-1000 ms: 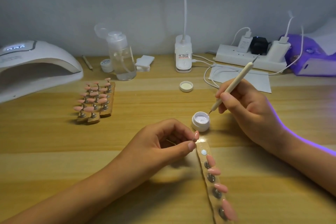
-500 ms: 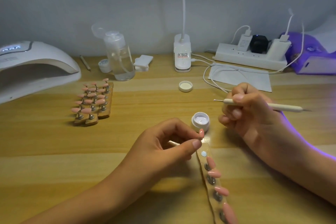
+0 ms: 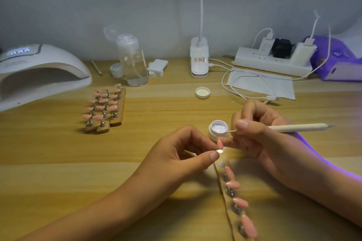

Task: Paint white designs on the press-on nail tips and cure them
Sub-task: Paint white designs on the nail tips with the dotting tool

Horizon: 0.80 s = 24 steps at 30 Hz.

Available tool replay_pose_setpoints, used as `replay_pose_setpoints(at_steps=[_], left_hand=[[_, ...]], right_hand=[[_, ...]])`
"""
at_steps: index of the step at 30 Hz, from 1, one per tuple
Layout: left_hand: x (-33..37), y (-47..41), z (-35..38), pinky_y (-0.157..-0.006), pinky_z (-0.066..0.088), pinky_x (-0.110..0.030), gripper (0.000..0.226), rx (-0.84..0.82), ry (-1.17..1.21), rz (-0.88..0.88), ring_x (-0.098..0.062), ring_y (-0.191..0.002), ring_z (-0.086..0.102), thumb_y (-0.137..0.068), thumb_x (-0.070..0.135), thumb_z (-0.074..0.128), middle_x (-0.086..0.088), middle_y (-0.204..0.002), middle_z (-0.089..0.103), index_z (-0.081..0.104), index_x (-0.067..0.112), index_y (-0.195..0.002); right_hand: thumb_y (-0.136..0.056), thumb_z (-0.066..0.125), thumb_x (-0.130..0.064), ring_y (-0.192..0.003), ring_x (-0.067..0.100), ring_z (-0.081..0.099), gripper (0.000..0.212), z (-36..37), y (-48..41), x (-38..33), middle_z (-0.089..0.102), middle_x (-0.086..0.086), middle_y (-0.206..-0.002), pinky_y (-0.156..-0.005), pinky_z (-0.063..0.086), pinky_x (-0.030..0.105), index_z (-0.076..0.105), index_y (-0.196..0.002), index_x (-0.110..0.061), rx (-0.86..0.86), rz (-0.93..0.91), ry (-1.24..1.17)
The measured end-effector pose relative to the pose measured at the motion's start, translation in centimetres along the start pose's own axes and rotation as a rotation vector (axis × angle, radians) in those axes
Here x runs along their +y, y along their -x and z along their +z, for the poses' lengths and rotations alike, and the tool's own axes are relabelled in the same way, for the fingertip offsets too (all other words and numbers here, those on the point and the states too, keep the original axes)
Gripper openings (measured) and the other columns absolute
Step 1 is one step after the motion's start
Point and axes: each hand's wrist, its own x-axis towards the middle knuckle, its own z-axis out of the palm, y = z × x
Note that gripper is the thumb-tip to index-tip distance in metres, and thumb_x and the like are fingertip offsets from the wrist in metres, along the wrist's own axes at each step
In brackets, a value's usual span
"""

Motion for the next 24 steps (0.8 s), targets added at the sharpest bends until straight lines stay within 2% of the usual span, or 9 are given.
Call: replay_pose_setpoints(at_steps=[4,8,12,18,21,24], left_hand=[[-0.04,-0.03,0.01,-0.068,0.048,-0.016,0.010,-0.006,-0.013,0.012,-0.004,-0.078,0.062,-0.074,0.035,0.074,0.007,-0.086,0.071,0.070,0.031,-0.082],[0.00,-0.02,0.03,-0.066,0.047,-0.015,0.008,-0.014,-0.013,0.020,-0.004,-0.076,0.061,-0.075,0.034,0.074,0.010,-0.082,0.070,0.069,0.031,-0.081],[-0.02,-0.04,0.05,-0.066,0.047,-0.015,0.007,-0.016,-0.008,0.014,-0.005,-0.075,0.061,-0.077,0.029,0.075,0.007,-0.082,0.070,0.070,0.029,-0.081],[-0.07,-0.03,0.04,-0.066,0.048,-0.016,0.010,-0.019,-0.004,0.012,-0.005,-0.076,0.060,-0.075,0.034,0.074,0.006,-0.082,0.070,0.070,0.028,-0.082],[-0.12,-0.01,0.03,-0.066,0.048,-0.016,0.010,-0.024,-0.002,0.009,-0.006,-0.076,0.061,-0.075,0.033,0.074,0.004,-0.083,0.070,0.069,0.027,-0.082],[-0.18,-0.02,0.02,-0.066,0.048,-0.016,0.010,-0.013,-0.011,0.011,-0.006,-0.075,0.061,-0.075,0.034,0.074,0.005,-0.082,0.070,0.070,0.028,-0.082]], right_hand=[[-0.070,0.074,-0.010,-0.053,0.011,0.050,0.028,0.10,-0.23,0.07,0.043,0.003,-0.054,-0.066,0.056,0.026,0.050,-0.057,-0.018,0.044,0.078,0.001],[-0.073,0.066,-0.013,-0.058,0.015,0.060,0.024,0.13,-0.26,0.09,0.044,0.005,-0.057,-0.061,0.054,0.021,0.051,-0.056,-0.018,0.041,0.108,0.003],[-0.074,0.065,-0.010,-0.061,0.022,0.050,0.024,0.26,-0.38,0.21,0.044,0.007,-0.059,-0.060,0.053,0.022,0.050,-0.056,-0.016,0.063,0.118,0.017],[-0.073,0.062,-0.006,-0.056,0.015,0.048,0.024,0.55,-0.38,0.04,0.044,0.004,-0.058,-0.058,0.053,0.022,0.050,-0.055,-0.016,0.076,0.136,0.020],[-0.073,0.061,-0.005,-0.060,0.022,0.042,0.024,0.63,-0.39,0.03,0.046,0.004,-0.059,-0.057,0.053,0.022,0.051,-0.055,-0.017,0.078,0.147,0.025],[-0.072,0.061,-0.006,-0.061,0.020,0.042,0.023,0.67,-0.42,0.04,0.045,0.004,-0.059,-0.058,0.053,0.023,0.051,-0.055,-0.017,0.076,0.155,0.028]])
